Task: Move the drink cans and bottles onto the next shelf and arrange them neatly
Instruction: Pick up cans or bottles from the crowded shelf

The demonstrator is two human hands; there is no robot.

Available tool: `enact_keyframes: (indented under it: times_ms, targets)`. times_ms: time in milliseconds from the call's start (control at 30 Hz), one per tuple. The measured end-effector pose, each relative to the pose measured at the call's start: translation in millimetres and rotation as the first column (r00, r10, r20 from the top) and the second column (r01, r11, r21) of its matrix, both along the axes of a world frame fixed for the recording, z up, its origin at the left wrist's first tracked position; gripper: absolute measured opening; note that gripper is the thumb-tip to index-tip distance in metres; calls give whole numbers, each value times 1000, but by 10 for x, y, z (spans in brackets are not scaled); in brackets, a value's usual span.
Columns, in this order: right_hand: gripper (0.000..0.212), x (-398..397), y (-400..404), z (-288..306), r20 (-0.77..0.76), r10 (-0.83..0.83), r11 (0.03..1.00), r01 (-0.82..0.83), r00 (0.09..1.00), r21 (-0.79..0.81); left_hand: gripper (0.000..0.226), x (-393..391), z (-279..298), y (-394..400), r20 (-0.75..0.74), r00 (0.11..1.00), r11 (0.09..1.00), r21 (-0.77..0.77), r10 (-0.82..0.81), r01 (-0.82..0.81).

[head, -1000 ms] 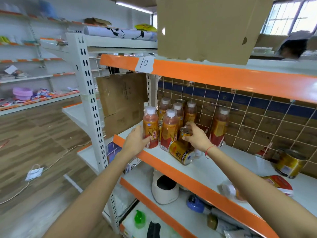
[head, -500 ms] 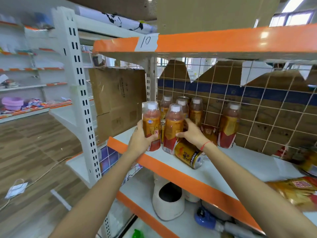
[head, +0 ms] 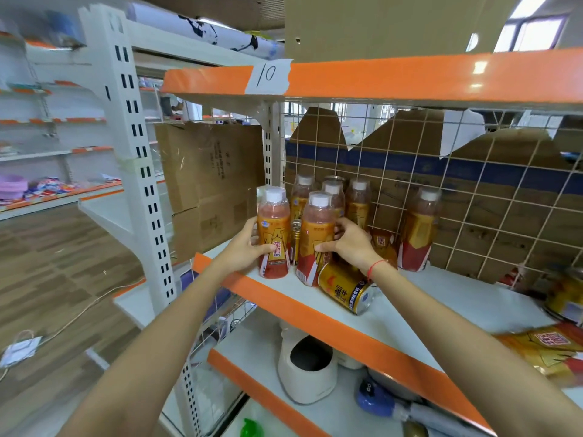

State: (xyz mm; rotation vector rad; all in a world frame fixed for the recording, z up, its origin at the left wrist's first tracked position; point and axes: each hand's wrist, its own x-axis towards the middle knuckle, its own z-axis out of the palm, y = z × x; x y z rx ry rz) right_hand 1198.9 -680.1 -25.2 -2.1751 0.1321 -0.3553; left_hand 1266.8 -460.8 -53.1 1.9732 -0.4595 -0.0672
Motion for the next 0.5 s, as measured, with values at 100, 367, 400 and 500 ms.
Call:
enact_keyframes:
  times_ms: [100,367,400,500]
  targets:
    - [61,38,94,-111,64,-101,995,101,993,-4,73,27,62,66,-65,992,993,33,-110,112]
    - [66,77,199,-175,115,-161,986,164,980,-14,80,25,124,44,-101,990,995,19,-98,100]
    - [67,77,192,-173,97,-146,989,147,985,-9,82,3,137,11,-74,995,998,2,-59,59]
    - [70,63,181,-168,70,-116,993,117,991,-3,85,19,133,-73,31,998,998,-21,56,-55]
